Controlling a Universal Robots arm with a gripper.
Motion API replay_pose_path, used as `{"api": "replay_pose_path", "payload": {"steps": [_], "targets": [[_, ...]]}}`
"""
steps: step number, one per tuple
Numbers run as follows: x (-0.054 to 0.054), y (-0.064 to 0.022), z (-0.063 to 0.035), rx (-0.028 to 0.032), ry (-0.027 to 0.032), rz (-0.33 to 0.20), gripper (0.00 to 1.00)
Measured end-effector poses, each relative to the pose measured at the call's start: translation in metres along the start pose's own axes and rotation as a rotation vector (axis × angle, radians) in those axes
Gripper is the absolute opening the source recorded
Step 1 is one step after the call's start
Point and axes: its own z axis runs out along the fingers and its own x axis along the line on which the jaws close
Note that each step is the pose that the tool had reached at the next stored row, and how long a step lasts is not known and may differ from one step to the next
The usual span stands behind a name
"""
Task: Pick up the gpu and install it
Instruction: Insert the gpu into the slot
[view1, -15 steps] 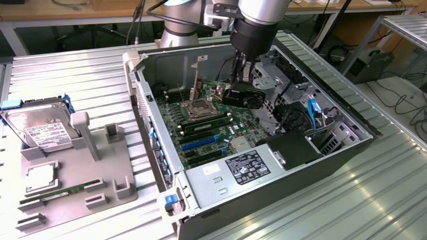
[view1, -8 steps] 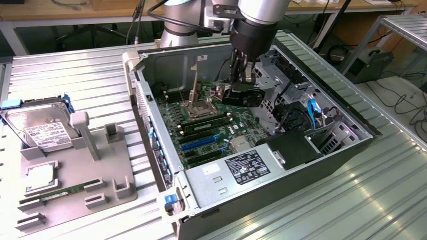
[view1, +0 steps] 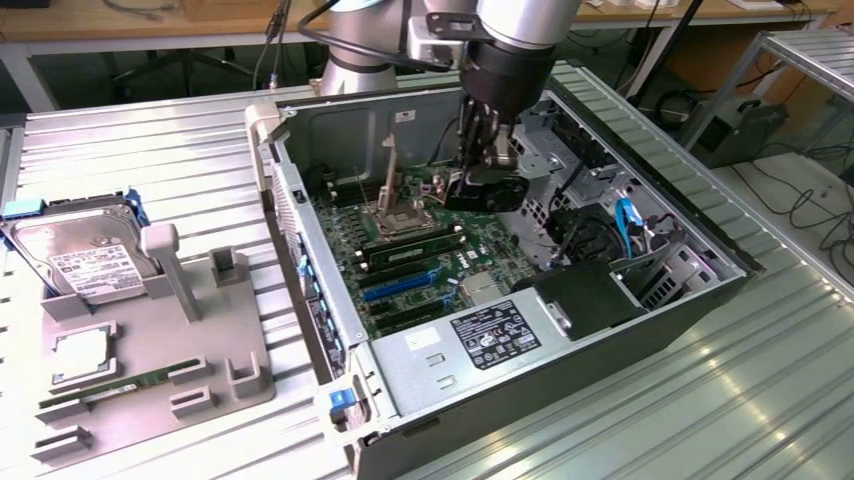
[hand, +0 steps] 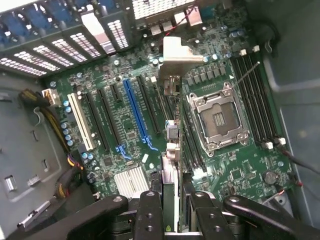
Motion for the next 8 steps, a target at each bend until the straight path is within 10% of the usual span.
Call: {"api": "replay_pose_path", "payload": {"steps": [8], "targets": [[0.0, 0.0, 0.0001, -0.0022, 0.0023, -0.095, 0.26]]}}
